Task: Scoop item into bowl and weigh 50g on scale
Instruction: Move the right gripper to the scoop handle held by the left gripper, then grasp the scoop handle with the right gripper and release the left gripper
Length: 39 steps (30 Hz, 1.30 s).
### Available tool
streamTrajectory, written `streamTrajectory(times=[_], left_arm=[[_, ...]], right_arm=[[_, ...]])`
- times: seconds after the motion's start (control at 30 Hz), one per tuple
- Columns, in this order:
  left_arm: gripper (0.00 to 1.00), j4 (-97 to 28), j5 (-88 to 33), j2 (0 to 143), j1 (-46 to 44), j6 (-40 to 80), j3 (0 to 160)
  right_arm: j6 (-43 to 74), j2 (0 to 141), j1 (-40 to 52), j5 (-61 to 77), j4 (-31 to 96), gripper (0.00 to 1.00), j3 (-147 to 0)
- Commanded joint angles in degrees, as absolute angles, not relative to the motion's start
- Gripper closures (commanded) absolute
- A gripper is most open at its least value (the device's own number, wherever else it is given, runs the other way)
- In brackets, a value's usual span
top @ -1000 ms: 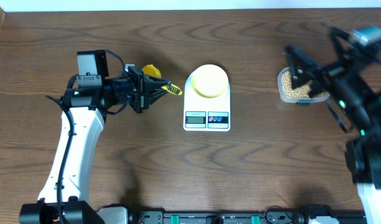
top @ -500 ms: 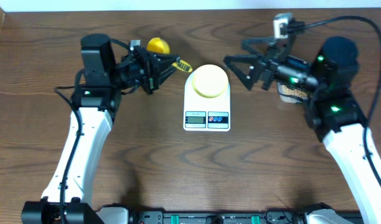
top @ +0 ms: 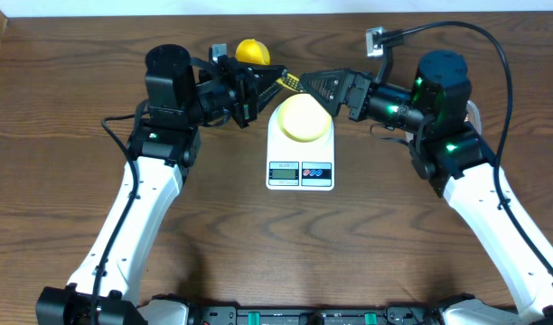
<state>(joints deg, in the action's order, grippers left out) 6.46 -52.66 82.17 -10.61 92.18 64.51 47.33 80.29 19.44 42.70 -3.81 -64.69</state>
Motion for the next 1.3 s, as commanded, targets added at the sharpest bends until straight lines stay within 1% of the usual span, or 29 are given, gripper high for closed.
streamTrajectory(times=[0.0, 0.03, 0.1, 0.2, 0.27, 0.43, 0.57, 0.7, 0.73, 1.03, 1.2, 1.27], left_arm=[[0.92, 6.8, -51.1, 81.7, -11.5, 92.9, 64.4], [0.92, 6.8, -51.1, 81.7, -11.9, 92.9, 64.4], [0.92, 6.8, -51.1, 81.7, -12.3, 93.2, 64.4], [0.92, 6.8, -51.0, 81.7, -13.0, 93.8, 64.4], [0.92, 6.8, -50.9, 81.7, -13.5, 93.8, 64.4], [0.92, 6.8, -50.9, 81.7, -14.4, 93.8, 64.4], [0.92, 6.8, -50.9, 81.7, -15.0, 93.8, 64.4], [0.92, 6.8, -50.9, 81.7, -15.2, 93.8, 64.4], [0.93, 6.8, -50.9, 81.7, -15.2, 93.8, 64.4], [0.92, 6.8, -50.9, 81.7, -15.8, 93.8, 64.4], [0.92, 6.7, -50.9, 81.7, -17.0, 93.8, 64.4], [0.92, 6.7, -50.9, 81.7, -17.1, 93.8, 64.4]], right_arm=[[48.6, 80.2, 19.9, 41.9, -3.8, 0.01, -65.7], [48.2, 80.2, 19.9, 41.9, -3.7, 0.04, -65.7], [45.2, 80.2, 19.9, 41.9, -3.7, 0.19, -65.7], [40.1, 80.2, 20.3, 41.9, -2.7, 0.3, -65.7], [36.3, 80.2, 20.8, 41.9, -1.7, 0.36, -65.7], [34.6, 80.2, 21.9, 39.5, -0.1, 0.45, -65.7], [34.6, 80.2, 22.3, 38.0, 0.5, 0.46, -65.7], [34.6, 80.2, 22.3, 36.6, 1.1, 0.57, -65.7], [34.6, 80.2, 22.3, 36.5, 1.1, 0.58, -65.7], [34.6, 80.2, 22.3, 36.3, 1.1, 0.69, -65.7], [34.7, 80.2, 22.3, 36.4, 1.1, 0.7, -65.7], [34.7, 80.2, 22.3, 36.3, 1.1, 0.74, -65.7]])
